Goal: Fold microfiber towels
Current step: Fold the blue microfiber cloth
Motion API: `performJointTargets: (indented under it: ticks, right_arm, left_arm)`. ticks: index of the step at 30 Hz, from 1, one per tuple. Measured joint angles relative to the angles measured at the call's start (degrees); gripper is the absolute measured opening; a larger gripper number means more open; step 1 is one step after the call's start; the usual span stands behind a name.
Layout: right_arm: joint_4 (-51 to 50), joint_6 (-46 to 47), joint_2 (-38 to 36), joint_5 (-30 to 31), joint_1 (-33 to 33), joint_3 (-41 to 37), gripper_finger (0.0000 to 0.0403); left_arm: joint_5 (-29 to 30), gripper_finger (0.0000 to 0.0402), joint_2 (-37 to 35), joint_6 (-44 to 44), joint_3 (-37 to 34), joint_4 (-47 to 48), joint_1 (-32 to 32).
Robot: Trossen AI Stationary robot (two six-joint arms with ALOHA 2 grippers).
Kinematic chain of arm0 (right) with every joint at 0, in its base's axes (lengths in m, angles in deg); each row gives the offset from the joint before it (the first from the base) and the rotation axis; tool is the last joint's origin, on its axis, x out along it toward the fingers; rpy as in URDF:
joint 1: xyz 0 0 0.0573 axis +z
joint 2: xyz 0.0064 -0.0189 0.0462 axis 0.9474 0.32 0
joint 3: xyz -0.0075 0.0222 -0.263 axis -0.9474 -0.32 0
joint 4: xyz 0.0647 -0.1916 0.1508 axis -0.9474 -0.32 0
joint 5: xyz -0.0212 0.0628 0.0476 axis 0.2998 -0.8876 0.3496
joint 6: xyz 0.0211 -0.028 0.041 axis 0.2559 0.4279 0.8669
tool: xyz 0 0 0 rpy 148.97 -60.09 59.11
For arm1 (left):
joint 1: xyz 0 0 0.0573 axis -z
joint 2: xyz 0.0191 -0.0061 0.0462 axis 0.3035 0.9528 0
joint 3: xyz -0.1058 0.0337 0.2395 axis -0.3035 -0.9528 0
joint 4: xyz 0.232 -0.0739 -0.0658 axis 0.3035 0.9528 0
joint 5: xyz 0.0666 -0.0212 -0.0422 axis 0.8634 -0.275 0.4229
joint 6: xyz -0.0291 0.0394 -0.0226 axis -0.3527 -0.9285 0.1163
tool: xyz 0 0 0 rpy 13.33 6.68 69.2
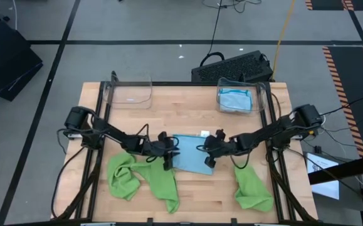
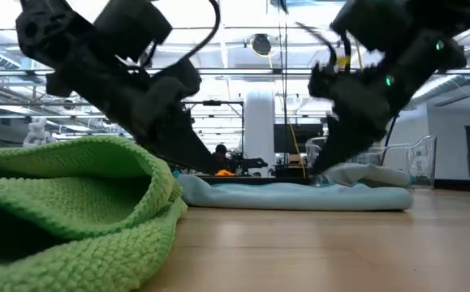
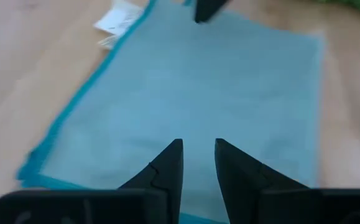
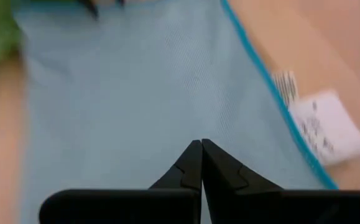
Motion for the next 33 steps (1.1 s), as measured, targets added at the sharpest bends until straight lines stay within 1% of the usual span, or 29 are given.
performJointTargets:
  ticks: [3, 7, 10, 13, 15, 17, 20, 22, 24, 27, 28, 31, 33]
  right_arm:
    - [-4.02, 0.01, 2.49, 0.04, 0.0, 0.0, 0.0]
    - [-8.25, 5.11, 3.74, 0.66, 0.69, 0.33, 0.0]
    - [-8.45, 8.13, 3.87, 0.53, 2.49, 0.28, 0.0]
    - [-6.92, 12.51, 3.87, 0.43, 5.21, 0.24, 0.0]
    - [-7.0, 16.69, 3.93, 1.64, 7.14, 0.22, 0.0]
    - [-7.29, 20.83, 3.95, 3.02, 8.93, 0.17, 0.0]
    - [-7.23, 23.1, 3.77, 3.14, 9.37, 0.15, 0.0]
    - [-6.64, 23.88, 3.67, 2.01, 9.25, 0.11, 0.0]
    - [-5.69, 23.61, 3.56, 1.28, 9.25, 0.07, 0.0]
    - [-4.72, 21.45, 2.67, -1.04, 9.27, 0.03, 0.0]
    - [-4.95, 20.34, 1.95, -1.66, 9.27, -0.04, 0.0]
    - [-5.6, 15.72, -1.02, -1.47, 8.53, -0.15, 0.0]
    - [-4.99, 11.76, -2.97, -0.47, 7.79, -0.07, 0.0]
  left_arm:
    - [0.2, 0.0093, 1.03, -1.67, 0.0, -0.16, -2.27]
    - [-0.52, 0.0093, 1.16, -4.61, 0.0, 1.94, -6.29]
    - [-0.5, 0.0093, 1.17, -8.04, -0.04, 3.15, -9.36]
    - [-0.7, 0.0093, 1.17, -11.48, -0.02, 0.36, -12.41]
    - [-0.78, 0.0093, 1.17, -12.67, -0.03, -1.37, -14.01]
    - [-3.21, 0.0093, 0.37, -14.01, -0.04, -3.16, -14.87]
    - [-9.85, 0.0093, -1.75, -14.93, 0.97, -5.14, -13.85]
    - [-12.67, 0.0093, -2.98, -15.28, 1.23, -4.8, -11.72]
    - [-14.24, 0.0093, -3.1, -15.25, 1.64, -4.81, -8.53]
    - [-14.01, 0.0093, -2.73, -12.84, 1.62, -4.57, -3.81]
    - [-12.93, 0.0093, -1.92, -11.7, 1.66, -4.69, -2.56]
    - [-7.3, 0.0092, 0.3, -9.56, 1.49, -1.14, -0.4]
    - [-4.26, 0.0092, 1.68, -8.34, 1.51, -1.13, -0.32]
